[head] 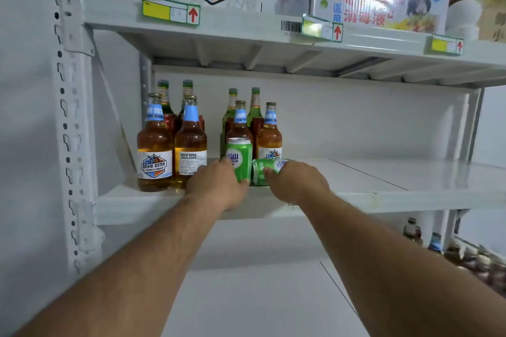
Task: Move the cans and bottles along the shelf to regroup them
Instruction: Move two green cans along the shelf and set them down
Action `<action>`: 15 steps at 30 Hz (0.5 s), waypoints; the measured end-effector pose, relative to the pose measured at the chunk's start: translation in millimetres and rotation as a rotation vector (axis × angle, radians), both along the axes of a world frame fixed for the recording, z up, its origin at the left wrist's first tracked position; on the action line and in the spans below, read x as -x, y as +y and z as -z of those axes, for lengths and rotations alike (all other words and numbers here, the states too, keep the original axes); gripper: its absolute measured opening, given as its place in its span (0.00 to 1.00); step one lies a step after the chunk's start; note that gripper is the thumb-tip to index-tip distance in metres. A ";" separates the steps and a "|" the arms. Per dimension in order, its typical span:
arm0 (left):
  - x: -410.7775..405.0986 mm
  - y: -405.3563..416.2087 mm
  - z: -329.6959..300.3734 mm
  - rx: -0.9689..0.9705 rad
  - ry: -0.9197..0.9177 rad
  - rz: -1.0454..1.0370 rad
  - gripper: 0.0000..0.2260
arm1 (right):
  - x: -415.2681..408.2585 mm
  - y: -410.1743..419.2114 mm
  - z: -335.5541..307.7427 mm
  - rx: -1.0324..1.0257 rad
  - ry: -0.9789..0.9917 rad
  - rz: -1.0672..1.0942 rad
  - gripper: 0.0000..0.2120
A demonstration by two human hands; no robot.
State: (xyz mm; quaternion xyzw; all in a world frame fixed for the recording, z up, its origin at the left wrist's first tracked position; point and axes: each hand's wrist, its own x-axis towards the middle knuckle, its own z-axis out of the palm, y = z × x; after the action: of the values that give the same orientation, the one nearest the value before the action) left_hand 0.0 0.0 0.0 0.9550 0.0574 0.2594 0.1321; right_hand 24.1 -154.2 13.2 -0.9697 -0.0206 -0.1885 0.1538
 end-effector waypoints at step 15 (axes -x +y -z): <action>-52.5 -0.2 -1.2 0.562 -0.048 0.109 0.31 | -64.6 2.3 -20.4 -0.559 0.293 0.043 0.27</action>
State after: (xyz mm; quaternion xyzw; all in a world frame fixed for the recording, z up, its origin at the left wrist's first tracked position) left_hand 52.5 -0.2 1.2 0.8763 0.0723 0.2481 0.4066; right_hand 88.7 -151.9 33.6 -0.9069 0.0747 -0.0484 0.4118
